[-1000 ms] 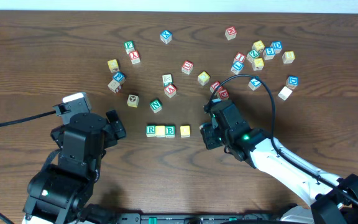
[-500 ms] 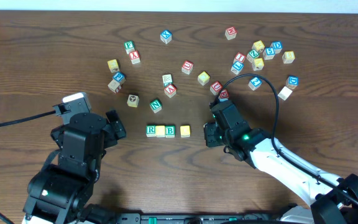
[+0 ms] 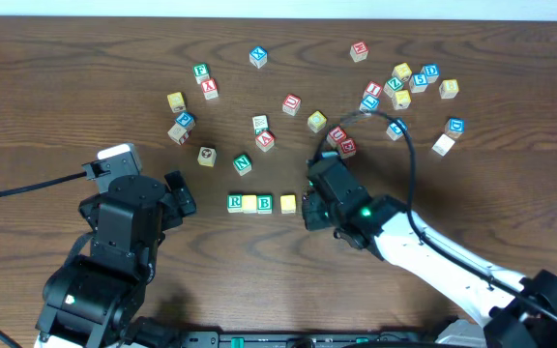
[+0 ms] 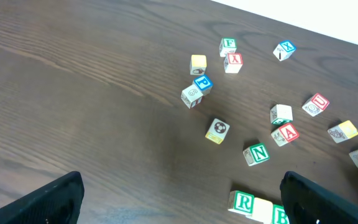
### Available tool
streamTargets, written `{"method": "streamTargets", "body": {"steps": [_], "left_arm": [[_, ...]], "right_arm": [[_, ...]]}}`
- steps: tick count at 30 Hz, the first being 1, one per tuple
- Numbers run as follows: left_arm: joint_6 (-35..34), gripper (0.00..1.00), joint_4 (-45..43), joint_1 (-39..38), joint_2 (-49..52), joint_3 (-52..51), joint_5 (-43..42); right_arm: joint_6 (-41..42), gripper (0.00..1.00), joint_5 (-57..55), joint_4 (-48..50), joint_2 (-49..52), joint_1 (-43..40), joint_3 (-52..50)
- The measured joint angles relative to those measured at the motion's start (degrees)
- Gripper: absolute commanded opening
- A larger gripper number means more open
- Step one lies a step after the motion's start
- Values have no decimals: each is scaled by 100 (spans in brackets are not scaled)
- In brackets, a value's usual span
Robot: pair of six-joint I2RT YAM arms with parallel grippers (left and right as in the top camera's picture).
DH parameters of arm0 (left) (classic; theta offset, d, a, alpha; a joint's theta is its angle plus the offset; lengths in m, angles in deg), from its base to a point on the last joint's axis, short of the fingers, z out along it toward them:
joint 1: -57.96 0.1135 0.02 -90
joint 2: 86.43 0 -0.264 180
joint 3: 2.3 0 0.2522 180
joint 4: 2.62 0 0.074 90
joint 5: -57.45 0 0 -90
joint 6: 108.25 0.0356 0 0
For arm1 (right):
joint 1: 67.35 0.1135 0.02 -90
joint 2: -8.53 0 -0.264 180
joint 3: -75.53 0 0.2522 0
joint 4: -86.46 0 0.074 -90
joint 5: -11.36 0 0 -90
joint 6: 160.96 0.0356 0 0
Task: Spell out ROBOT
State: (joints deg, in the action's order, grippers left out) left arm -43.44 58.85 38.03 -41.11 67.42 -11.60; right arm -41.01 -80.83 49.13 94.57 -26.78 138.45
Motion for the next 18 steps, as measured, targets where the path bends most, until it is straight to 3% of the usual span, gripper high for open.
{"method": "streamTargets", "body": {"steps": [8, 18], "left_arm": [[0, 99, 0, 0, 0, 0, 0], [-2, 99, 0, 0, 0, 0, 0]], "right_arm": [[188, 13, -400, -1097, 1141, 20, 1252], [852, 13, -761, -1204, 1237, 20, 1360]]}}
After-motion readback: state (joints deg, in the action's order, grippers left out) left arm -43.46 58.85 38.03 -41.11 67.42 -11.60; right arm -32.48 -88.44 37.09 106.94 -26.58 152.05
